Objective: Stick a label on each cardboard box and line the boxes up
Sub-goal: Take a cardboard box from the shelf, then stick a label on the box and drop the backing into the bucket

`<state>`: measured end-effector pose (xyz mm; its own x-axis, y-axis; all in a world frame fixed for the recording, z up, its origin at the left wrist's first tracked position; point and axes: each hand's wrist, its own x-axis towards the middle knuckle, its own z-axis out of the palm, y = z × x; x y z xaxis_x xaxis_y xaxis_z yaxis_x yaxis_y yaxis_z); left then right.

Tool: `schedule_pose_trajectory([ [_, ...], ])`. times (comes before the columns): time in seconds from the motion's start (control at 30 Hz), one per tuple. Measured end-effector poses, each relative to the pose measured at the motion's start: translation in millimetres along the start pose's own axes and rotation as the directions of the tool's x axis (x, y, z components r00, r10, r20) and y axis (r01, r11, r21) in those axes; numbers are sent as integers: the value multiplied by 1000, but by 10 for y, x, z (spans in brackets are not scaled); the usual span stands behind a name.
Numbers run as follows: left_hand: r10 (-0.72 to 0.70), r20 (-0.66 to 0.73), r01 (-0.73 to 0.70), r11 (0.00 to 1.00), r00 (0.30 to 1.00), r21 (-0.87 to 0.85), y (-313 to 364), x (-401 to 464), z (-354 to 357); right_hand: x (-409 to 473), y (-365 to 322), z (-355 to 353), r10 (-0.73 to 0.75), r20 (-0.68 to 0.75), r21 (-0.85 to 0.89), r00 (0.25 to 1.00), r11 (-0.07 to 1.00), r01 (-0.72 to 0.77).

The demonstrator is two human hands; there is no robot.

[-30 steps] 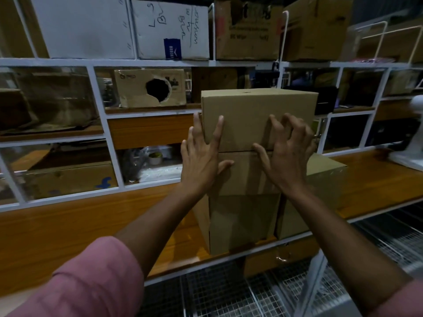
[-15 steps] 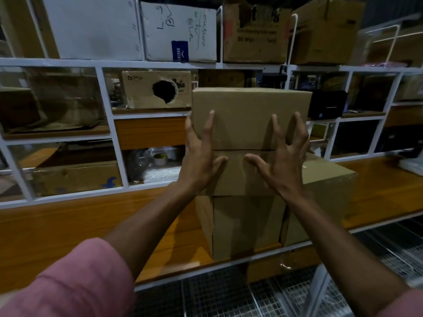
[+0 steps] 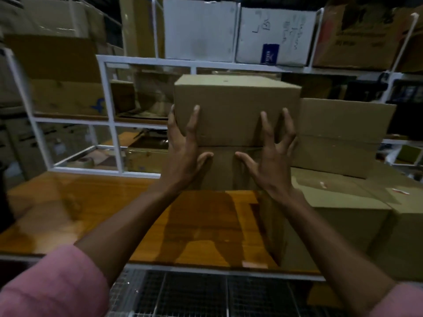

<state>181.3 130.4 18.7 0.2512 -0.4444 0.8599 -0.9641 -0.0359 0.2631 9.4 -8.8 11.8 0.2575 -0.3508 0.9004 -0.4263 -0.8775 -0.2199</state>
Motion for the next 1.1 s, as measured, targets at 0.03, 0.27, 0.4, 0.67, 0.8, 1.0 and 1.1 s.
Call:
schedule_pose_trajectory([
  [0.03,-7,18,6,1000,1000,8,-179,-85,-67,-57,-104,145,5,26,-4,1000,1000,-5],
  [0.27,-120,171,107,990,978,87,-1466,-719,-378,-636,-861,1219,38,173,34,984,998,-45],
  [0.4,-182,265,159,982,947,105,-2099,-1056,-437,-1030,-1145,1803,89,251,65,964,992,-109],
  [0.67,-294,377,258,955,878,145,-2824,-1426,-449,-1496,-1439,2388,92,370,68,925,990,-125],
  [0.8,-290,387,257,957,875,136,-3038,-1497,-380,-1545,-1492,2565,96,380,49,920,991,-123],
  [1.0,-272,221,236,956,937,176,-3212,-1449,-332,-1518,-1449,2639,50,233,143,971,986,-85],
  [1.1,-249,103,230,959,963,168,-3209,-1303,-312,-1427,-1405,2670,68,162,186,984,978,-98],
])
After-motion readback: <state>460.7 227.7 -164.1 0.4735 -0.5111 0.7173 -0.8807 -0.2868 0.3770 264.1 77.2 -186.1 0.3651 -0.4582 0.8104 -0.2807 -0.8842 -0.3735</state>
